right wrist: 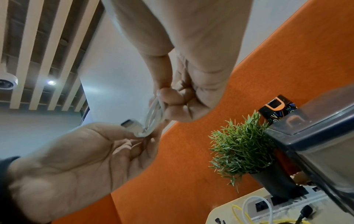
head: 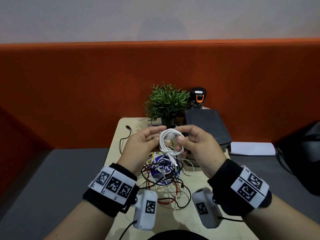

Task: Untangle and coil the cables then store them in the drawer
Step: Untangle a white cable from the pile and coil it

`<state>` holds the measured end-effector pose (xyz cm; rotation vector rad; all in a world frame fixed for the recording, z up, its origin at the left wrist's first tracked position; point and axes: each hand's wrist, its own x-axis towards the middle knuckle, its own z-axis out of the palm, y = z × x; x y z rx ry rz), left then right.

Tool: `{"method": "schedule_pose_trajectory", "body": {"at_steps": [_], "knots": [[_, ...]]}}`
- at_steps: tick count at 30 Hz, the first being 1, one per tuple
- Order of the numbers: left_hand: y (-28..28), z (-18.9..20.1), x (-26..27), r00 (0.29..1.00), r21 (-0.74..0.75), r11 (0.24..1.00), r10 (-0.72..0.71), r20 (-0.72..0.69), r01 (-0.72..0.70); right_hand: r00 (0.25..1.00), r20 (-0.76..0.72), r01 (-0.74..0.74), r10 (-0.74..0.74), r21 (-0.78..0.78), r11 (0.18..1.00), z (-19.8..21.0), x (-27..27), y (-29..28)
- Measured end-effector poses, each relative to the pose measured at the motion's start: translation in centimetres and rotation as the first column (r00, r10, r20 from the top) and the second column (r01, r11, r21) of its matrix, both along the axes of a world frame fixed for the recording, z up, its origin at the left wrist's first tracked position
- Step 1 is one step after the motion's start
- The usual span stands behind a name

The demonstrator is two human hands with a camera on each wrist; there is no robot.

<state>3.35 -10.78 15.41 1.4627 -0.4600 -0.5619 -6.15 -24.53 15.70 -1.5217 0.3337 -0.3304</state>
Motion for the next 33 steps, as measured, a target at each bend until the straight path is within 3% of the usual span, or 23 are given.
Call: {"method": "schedule_pose_trajectory", "body": {"at_steps": [3, 7, 12, 14, 17, 19, 23, 28, 30, 33], "knots": [[0.2, 0.2, -0.1, 0.999, -0.046, 0.999, -0.03, -0.036, 0.029, 0.999, -0.026, 0.03, -0.032, -0.054, 0.998, -0.2, 0.2, -0.4], [0.4, 0.4, -0.2, 0.994, -0.01, 0.999, -0.048, 0.095, 0.049, 0.997, -0.063, 0.032, -0.039, -0.096, 0.995, -0.4, 0.0, -0.4], [0.6, 0.3, -0.2, 0.988, 0.057, 0.992, -0.118, 0.102, 0.112, 0.991, -0.132, -0.012, -0.016, -0.207, 0.978, -0.4, -0.2, -0.4], [0.6, 0.4, -0.5, 0.96, 0.183, 0.976, -0.161, 0.229, 0.12, 0.984, -0.18, -0.048, -0.016, -0.346, 0.937, -0.3, -0.3, -0.8], [0.5, 0.3, -0.9, 0.859, 0.355, 0.931, -0.247, 0.449, 0.083, 0.978, -0.211, -0.098, -0.001, -0.458, 0.884, -0.4, -0.4, -1.1], [0.5, 0.3, -1.0, 0.866, 0.32, 0.943, -0.234, 0.442, 0.092, 0.976, -0.215, -0.107, 0.022, -0.392, 0.914, -0.4, -0.4, -1.2], [0.7, 0.5, -0.9, 0.975, 0.051, 0.989, -0.144, 0.168, 0.138, 0.976, -0.176, -0.136, 0.125, -0.053, 0.989, -0.5, -0.5, -1.2], [0.7, 0.5, -0.7, 0.986, -0.103, 0.982, -0.165, -0.041, 0.16, 0.992, -0.087, -0.091, 0.093, 0.023, 0.996, -0.3, -0.4, -1.0], [0.9, 0.3, -0.4, 0.978, -0.085, 0.976, -0.204, -0.046, 0.2, 0.993, -0.076, -0.093, 0.094, 0.014, 0.996, -0.3, -0.4, -0.6], [0.8, 0.0, -0.7, 0.98, 0.038, 0.988, -0.152, 0.127, 0.148, 0.99, -0.078, -0.116, 0.114, -0.014, 0.993, -0.4, -0.5, 0.0]]}}
